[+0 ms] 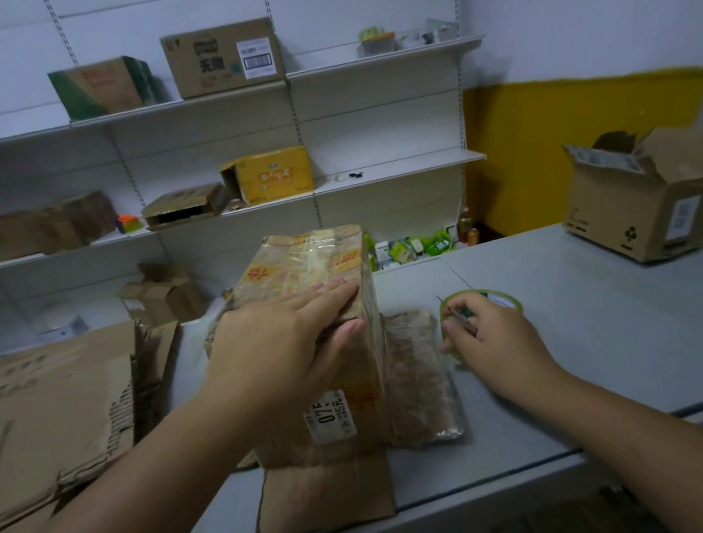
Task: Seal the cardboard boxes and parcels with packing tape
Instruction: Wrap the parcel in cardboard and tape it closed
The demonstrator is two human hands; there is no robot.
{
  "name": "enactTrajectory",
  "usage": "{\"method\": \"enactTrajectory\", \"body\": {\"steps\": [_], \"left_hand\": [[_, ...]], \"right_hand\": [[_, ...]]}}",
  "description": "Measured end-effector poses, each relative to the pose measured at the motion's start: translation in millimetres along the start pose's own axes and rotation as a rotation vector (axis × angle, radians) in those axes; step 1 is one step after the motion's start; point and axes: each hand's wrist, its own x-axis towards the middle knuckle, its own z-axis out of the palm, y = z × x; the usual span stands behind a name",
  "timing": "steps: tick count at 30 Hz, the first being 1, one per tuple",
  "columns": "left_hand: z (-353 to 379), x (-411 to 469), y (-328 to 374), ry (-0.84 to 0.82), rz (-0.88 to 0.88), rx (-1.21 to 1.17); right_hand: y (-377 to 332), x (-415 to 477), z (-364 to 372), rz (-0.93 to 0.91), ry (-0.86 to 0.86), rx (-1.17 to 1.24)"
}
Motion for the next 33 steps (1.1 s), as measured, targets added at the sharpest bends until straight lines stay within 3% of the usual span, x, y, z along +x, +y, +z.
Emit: {"method": "enactTrajectory", "body": {"steps": [10, 16, 19, 22, 24, 26, 30, 33], "left_hand": [[-2, 1, 3, 0.019, 0.001, 0.021], [-1, 1, 2, 0.029, 0.004, 0.048], [0, 1, 3, 0.030, 0.006, 0.049], [-1, 0, 3, 0.031, 0.002, 0.042], [-1, 0, 3, 0.036, 0.008, 0.043], [-1, 0, 3, 0.044, 0.019, 0.053], [0, 0, 2, 0.044, 0.033, 0.043], [0, 1, 3, 0.067, 0.050, 0.044]], "right_hand": [[-5, 7, -6, -0.009, -0.059, -0.218], [10, 21, -17, 0.054, 0.077, 0.370], [20, 32, -31, 0.081, 0.074, 0.134], [28, 28, -43, 0.091, -0.103, -0.201], [31, 23, -47, 0.023, -0.239, -0.234], [36, 22, -52, -0.025, -0.268, -0.227], [44, 26, -67, -0.097, -0.081, -0.203], [54, 29, -90, -0.030, -0.053, -0.123]]}}
